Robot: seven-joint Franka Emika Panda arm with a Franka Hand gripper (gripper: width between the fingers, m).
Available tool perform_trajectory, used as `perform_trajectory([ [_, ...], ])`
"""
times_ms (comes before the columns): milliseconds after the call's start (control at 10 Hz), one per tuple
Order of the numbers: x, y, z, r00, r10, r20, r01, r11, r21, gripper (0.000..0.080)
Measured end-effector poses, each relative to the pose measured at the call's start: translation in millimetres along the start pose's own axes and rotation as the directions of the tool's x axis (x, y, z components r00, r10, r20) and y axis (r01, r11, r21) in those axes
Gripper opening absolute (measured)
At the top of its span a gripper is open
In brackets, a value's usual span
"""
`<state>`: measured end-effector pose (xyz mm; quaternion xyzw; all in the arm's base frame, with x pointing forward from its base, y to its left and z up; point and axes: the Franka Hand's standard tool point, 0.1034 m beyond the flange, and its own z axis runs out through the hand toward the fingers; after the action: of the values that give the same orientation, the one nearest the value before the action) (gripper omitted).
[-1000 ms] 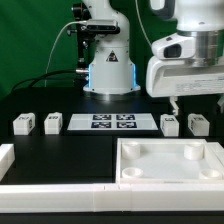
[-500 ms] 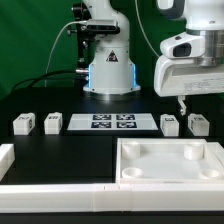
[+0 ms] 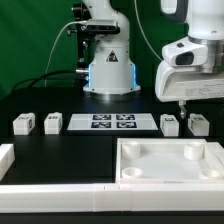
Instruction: Assemble one leg
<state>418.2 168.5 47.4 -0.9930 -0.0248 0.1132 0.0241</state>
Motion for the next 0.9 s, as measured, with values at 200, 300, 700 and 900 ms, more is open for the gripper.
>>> perform_trajectory([
  [200, 0.9, 2.1, -0.4, 0.988, -0.005, 0.153, 0.007, 1.0, -0.016, 0.0649],
  [300, -4.5, 4.3, 0.5, 0.962, -0.004, 0.274, 0.013, 1.0, -0.029, 0.0649],
  [700, -2.5, -3.0, 10.9, 0.86, 0.009, 0.511, 0.017, 0.999, -0.048, 0.0649],
  [900, -8.6, -7.4, 17.6, 0.86, 0.011, 0.51, 0.02, 0.998, -0.055, 0.0649],
])
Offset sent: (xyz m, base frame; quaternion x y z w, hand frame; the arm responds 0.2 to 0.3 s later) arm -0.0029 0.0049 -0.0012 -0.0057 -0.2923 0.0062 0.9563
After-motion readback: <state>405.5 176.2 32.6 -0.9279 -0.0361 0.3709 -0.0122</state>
